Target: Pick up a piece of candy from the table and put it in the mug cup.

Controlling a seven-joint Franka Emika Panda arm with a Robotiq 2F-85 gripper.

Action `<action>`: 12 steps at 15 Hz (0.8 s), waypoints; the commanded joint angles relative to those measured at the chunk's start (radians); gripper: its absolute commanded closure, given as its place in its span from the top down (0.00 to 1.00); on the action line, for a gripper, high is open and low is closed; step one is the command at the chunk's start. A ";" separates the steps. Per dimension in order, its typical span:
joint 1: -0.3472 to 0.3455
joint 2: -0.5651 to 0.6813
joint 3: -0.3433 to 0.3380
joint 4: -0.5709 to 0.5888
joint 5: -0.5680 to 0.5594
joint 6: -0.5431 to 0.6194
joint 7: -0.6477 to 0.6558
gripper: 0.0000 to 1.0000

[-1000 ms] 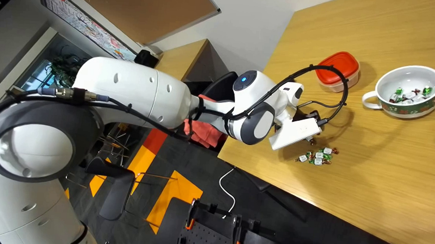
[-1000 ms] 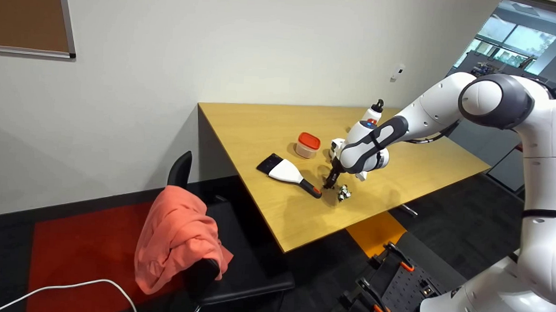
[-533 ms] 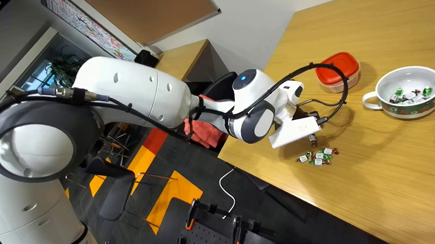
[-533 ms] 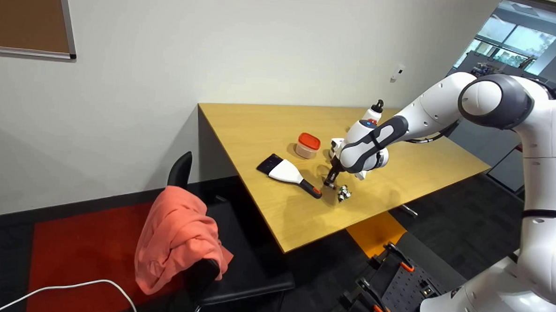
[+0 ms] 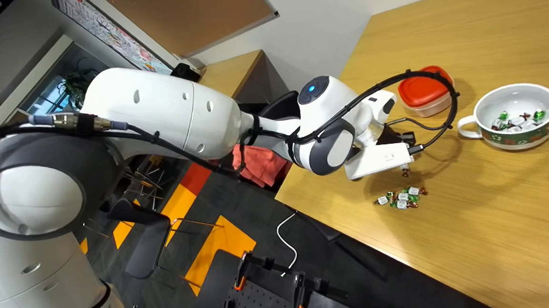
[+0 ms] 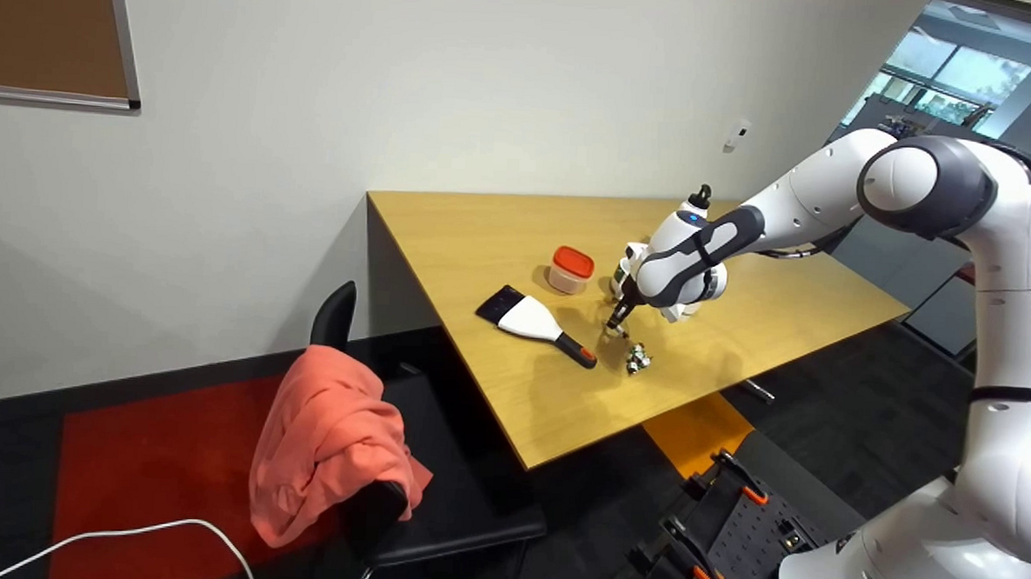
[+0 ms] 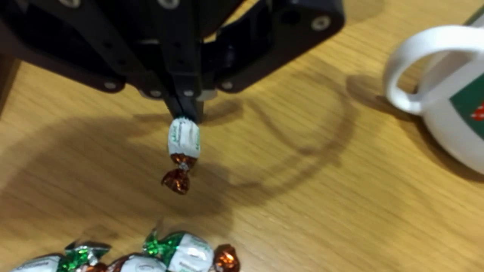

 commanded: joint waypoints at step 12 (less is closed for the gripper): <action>-0.265 -0.043 0.136 0.267 0.232 -0.019 0.166 0.01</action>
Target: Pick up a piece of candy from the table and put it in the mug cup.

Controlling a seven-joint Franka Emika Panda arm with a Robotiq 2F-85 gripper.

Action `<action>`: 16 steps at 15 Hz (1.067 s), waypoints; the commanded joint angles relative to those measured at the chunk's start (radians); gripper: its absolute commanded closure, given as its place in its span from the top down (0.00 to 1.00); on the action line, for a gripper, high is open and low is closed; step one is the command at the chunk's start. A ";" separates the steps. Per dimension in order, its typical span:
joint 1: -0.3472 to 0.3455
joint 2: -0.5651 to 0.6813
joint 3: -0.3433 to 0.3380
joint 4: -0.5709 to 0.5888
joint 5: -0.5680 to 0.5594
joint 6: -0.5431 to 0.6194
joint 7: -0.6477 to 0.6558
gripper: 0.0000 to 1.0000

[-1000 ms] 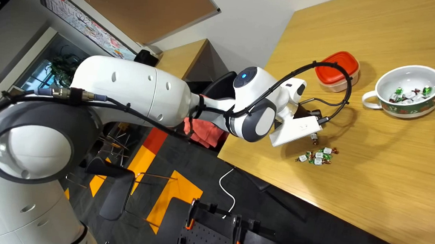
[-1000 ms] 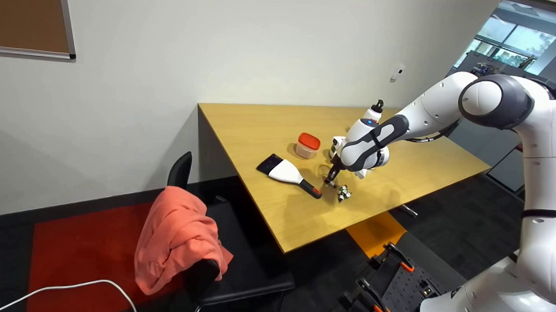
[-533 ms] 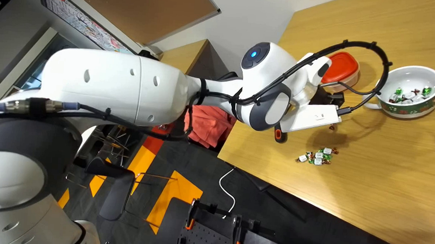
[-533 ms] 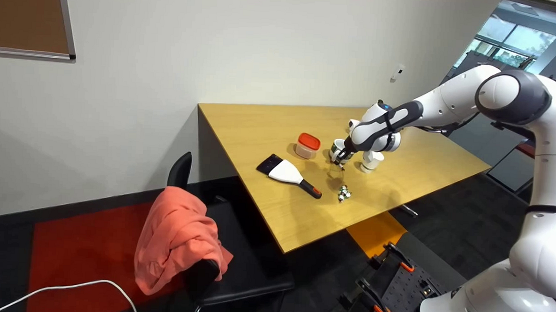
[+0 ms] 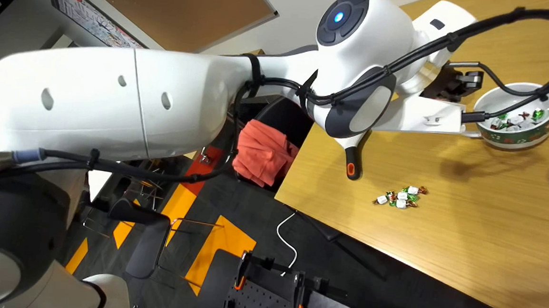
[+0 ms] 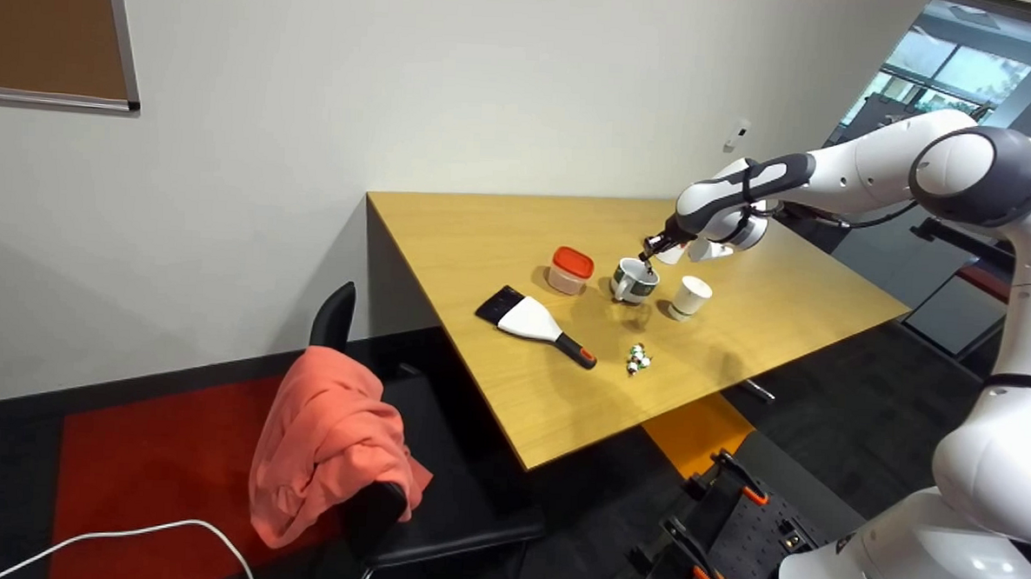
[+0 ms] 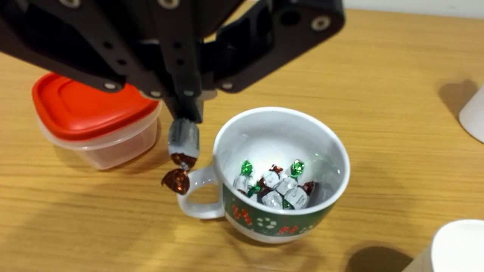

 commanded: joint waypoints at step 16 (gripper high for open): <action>0.309 0.282 -0.392 0.152 -0.039 0.336 0.543 0.59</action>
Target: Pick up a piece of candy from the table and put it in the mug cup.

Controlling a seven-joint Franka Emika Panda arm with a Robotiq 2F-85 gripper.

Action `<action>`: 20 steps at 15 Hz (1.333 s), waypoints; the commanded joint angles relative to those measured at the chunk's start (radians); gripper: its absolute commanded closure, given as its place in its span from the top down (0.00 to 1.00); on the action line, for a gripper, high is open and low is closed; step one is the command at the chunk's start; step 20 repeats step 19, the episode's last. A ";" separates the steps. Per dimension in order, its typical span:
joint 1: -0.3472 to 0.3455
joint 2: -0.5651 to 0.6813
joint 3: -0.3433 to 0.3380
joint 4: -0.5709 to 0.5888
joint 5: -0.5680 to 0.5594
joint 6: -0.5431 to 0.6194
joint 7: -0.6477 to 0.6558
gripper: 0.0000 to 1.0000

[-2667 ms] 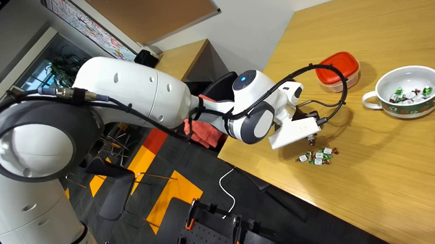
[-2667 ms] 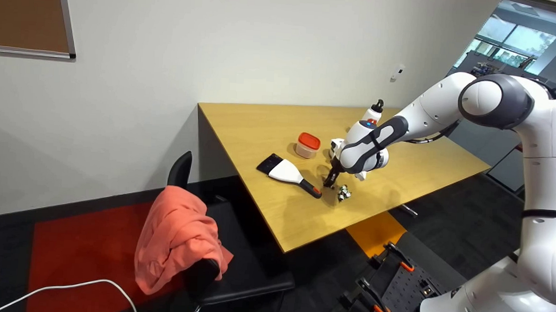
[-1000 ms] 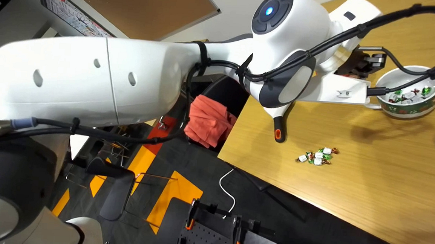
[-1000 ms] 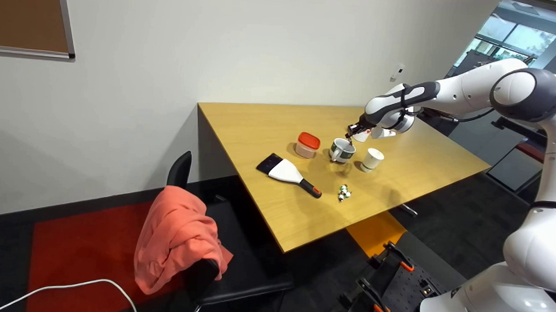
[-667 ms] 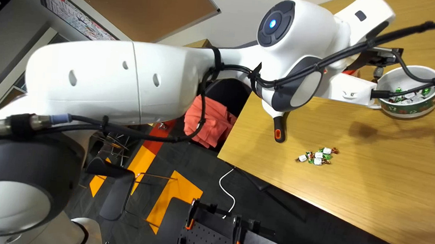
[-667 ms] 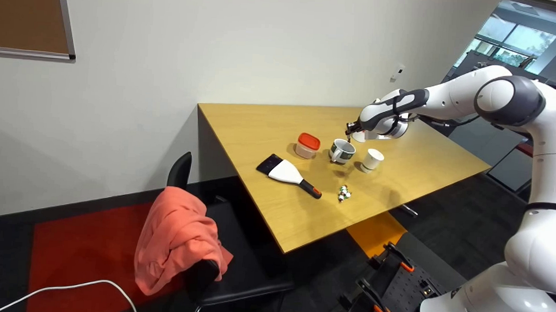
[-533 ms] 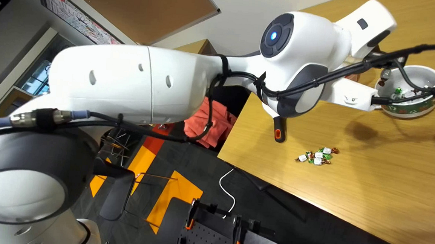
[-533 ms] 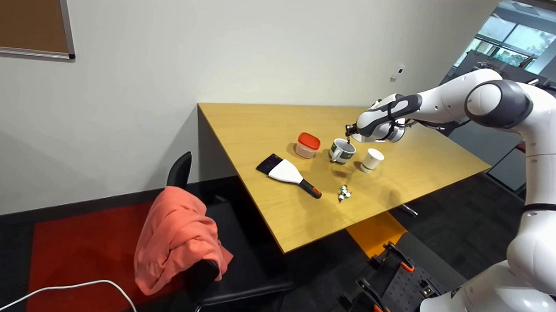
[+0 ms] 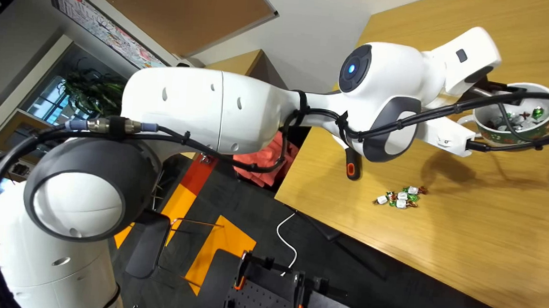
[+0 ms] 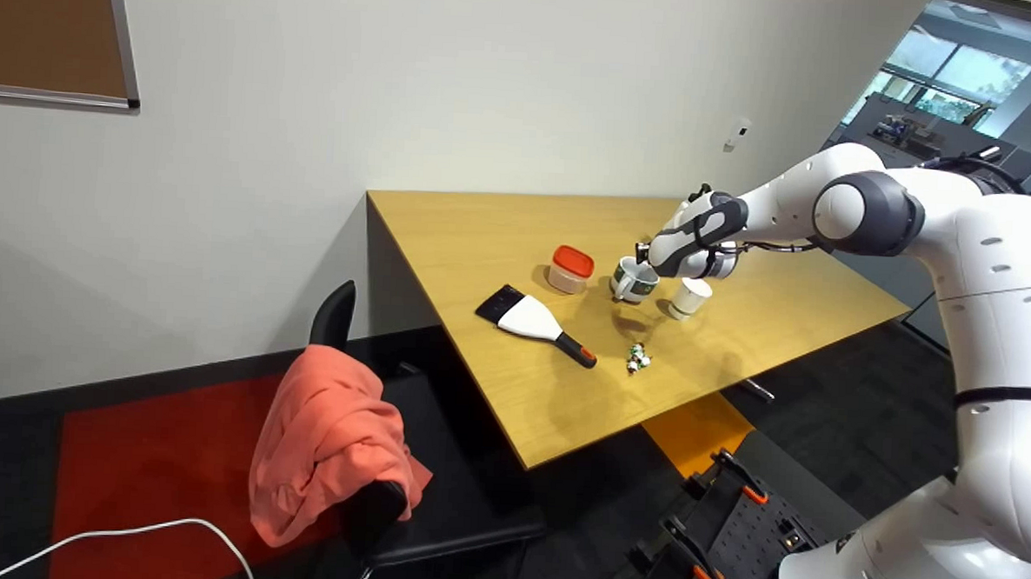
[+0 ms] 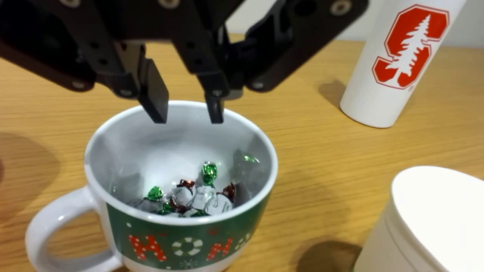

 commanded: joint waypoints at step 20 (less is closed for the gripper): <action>0.053 -0.252 -0.021 -0.265 -0.079 -0.004 0.019 1.00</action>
